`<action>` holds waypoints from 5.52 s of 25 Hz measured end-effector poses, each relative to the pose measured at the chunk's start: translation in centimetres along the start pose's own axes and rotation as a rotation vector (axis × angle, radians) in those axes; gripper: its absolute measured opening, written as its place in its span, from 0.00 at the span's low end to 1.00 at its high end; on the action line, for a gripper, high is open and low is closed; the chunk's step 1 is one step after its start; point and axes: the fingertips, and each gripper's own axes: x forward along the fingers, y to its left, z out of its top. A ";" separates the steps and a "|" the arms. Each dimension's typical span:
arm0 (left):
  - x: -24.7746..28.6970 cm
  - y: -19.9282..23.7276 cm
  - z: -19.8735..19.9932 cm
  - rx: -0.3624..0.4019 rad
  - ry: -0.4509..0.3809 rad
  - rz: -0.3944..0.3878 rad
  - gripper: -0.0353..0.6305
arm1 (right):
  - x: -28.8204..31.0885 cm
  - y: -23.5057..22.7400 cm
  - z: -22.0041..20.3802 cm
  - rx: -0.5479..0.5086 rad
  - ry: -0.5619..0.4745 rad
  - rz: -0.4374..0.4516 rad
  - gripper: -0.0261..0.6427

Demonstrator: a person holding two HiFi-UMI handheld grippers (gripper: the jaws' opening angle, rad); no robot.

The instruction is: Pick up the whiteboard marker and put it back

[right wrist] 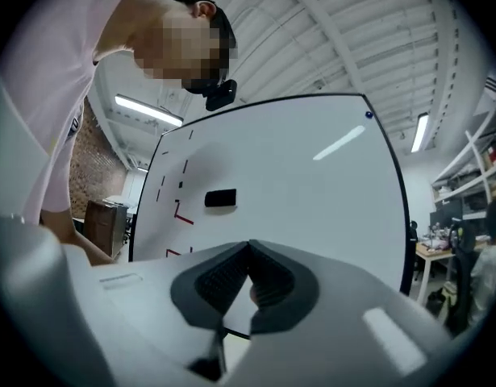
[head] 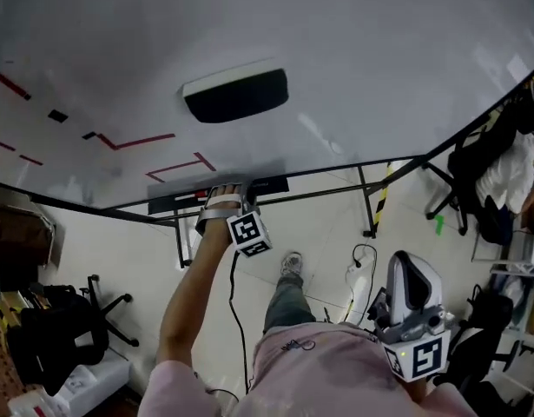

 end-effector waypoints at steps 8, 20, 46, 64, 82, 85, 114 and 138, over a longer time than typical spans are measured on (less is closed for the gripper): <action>4.8 -3.2 -0.3 0.085 0.027 -0.228 0.18 | 5.4 -1.7 -1.8 0.033 0.053 -0.033 0.04; 5.9 -3.5 0.0 0.029 0.013 -0.191 0.12 | 7.1 -1.7 -2.6 0.033 0.083 -0.004 0.04; -43.0 -2.4 21.7 -0.536 -0.709 0.597 0.12 | -23.6 -2.2 2.4 0.065 -0.158 -0.018 0.04; -74.0 -19.6 24.1 -1.117 -1.290 0.821 0.12 | -46.3 2.7 8.6 0.113 -0.244 0.137 0.04; -78.2 -21.3 21.1 -1.167 -1.317 0.878 0.11 | -47.8 6.9 11.3 0.131 -0.319 0.216 0.04; -79.2 -21.5 20.6 -1.189 -1.383 0.894 0.12 | -47.9 6.9 11.3 0.138 -0.316 0.208 0.04; -79.2 -21.2 20.4 -1.192 -1.391 0.881 0.12 | -48.0 7.2 11.0 0.140 -0.325 0.204 0.04; -56.9 -4.3 17.6 -0.558 -0.841 1.041 0.12 | -35.2 -1.4 7.5 0.110 -0.274 0.083 0.04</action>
